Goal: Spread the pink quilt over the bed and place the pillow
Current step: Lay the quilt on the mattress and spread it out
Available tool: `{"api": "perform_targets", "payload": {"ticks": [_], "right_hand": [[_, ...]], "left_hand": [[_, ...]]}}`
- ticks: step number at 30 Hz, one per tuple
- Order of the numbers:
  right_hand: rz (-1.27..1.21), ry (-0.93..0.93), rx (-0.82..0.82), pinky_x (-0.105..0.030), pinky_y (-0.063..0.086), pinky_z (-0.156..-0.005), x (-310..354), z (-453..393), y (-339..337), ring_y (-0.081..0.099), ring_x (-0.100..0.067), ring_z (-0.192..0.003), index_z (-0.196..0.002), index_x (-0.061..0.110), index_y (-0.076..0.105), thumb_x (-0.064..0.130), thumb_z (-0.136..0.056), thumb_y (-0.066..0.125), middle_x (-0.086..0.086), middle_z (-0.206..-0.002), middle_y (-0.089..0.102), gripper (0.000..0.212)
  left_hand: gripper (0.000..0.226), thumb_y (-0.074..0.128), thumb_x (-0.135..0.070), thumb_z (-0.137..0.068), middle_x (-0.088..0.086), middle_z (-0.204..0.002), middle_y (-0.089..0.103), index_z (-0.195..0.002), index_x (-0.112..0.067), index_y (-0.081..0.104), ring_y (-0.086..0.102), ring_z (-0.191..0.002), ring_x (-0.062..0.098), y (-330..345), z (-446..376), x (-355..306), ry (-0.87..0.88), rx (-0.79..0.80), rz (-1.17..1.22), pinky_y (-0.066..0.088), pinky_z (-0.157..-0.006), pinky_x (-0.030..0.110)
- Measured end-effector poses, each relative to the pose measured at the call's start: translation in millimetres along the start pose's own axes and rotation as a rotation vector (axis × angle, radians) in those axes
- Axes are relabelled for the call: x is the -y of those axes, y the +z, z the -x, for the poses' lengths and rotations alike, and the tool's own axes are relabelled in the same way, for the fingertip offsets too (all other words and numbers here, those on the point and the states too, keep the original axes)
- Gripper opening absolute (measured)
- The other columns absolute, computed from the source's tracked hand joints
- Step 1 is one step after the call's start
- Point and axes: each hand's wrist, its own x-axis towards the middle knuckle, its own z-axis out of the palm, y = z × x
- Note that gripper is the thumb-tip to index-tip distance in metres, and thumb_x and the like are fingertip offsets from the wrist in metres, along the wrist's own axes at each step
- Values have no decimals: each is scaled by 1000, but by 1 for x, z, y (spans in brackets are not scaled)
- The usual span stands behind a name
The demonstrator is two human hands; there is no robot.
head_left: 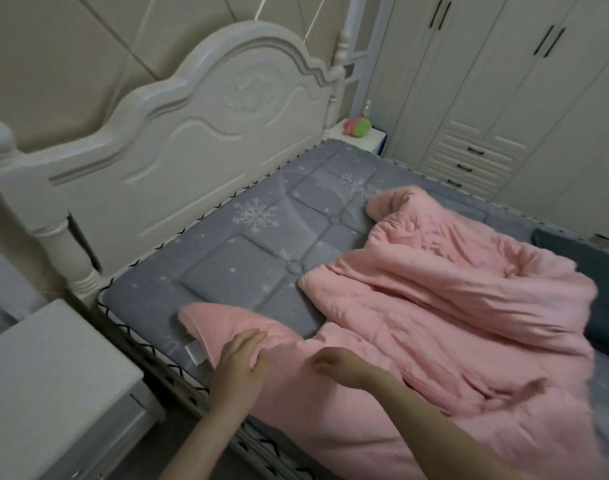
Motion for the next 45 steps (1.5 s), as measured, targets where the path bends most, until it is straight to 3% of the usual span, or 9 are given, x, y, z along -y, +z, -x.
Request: {"api": "perform_targets", "payload": {"ticks": [9, 17, 24, 26, 30, 36, 40, 42, 45], "right_hand": [[116, 338, -76, -31, 42, -95, -158, 84, -43, 49, -24, -122, -130, 15, 52, 33, -94, 46, -5, -137, 50, 40], [152, 443, -103, -31, 33, -106, -290, 144, -45, 39, -20, -133, -142, 24, 35, 51, -80, 61, -1, -147, 38, 72], [408, 316, -44, -43, -2, -119, -391, 166, -53, 12, -19, -145, -147, 17, 18, 48, -69, 73, -2, -153, 19, 100], [474, 269, -116, -45, -10, -118, -418, 170, -54, 25, -22, -141, -141, 14, 33, 43, -60, 78, -6, -146, 34, 97], [561, 197, -318, -44, 27, -102, -471, 165, -45, 71, -24, -81, -80, 14, 73, 30, 3, 80, -2, -79, 70, 85], [599, 155, -330, -31, 56, -72, -481, 171, -40, 66, -24, -57, -51, 14, 68, 29, -1, 77, -5, -56, 65, 52], [576, 143, -293, -16, 49, -54, -474, 189, -37, 55, -15, -41, -50, 8, 68, 29, 0, 73, -1, -45, 58, 55], [607, 151, -258, -16, 49, -58, -462, 202, -36, 59, -17, -48, -61, 7, 71, 29, -10, 77, -1, -50, 60, 56], [637, 197, -104, -31, 39, -95, -440, 227, -33, 59, -29, -100, -102, 9, 68, 16, -68, 65, -16, -108, 65, 35]], "left_hand": [[39, 64, -43, -78, -10, -127, 55, -115, -28, 64, 48, -119, 15, 103, -6, -74, 203, 271, -158, 33, -99, 22], [69, 42, -70, -53, -7, -121, 62, -103, -32, 70, 55, -114, 18, 206, 19, -117, 283, 388, -362, 42, -95, 31], [63, 67, -59, -68, -13, -137, 45, -124, -35, 54, 39, -127, 9, 295, 34, -161, 181, 568, -530, 29, -104, 24], [78, 60, -68, -56, -12, -134, 49, -125, -34, 54, 43, -124, 11, 317, 40, -168, 131, 603, -553, 31, -102, 24], [92, 55, -74, -52, -8, -133, 53, -134, -31, 45, 48, -122, 15, 349, 54, -169, 43, 730, -677, 33, -102, 25], [70, 64, -55, -72, -4, -130, 52, -133, -30, 43, 49, -121, 17, 377, 72, -163, 27, 767, -715, 37, -99, 28], [28, 51, -27, -82, 4, -115, 60, -108, -23, 63, 56, -109, 23, 376, 82, -156, -8, 808, -672, 45, -87, 30], [20, 49, -24, -81, 7, -100, 64, -91, -16, 65, 60, -100, 26, 372, 87, -150, -10, 821, -647, 46, -79, 30], [14, 53, -23, -73, 2, -84, 63, -76, -14, 64, 63, -96, 23, 360, 96, -144, -23, 874, -659, 46, -76, 28]]}}
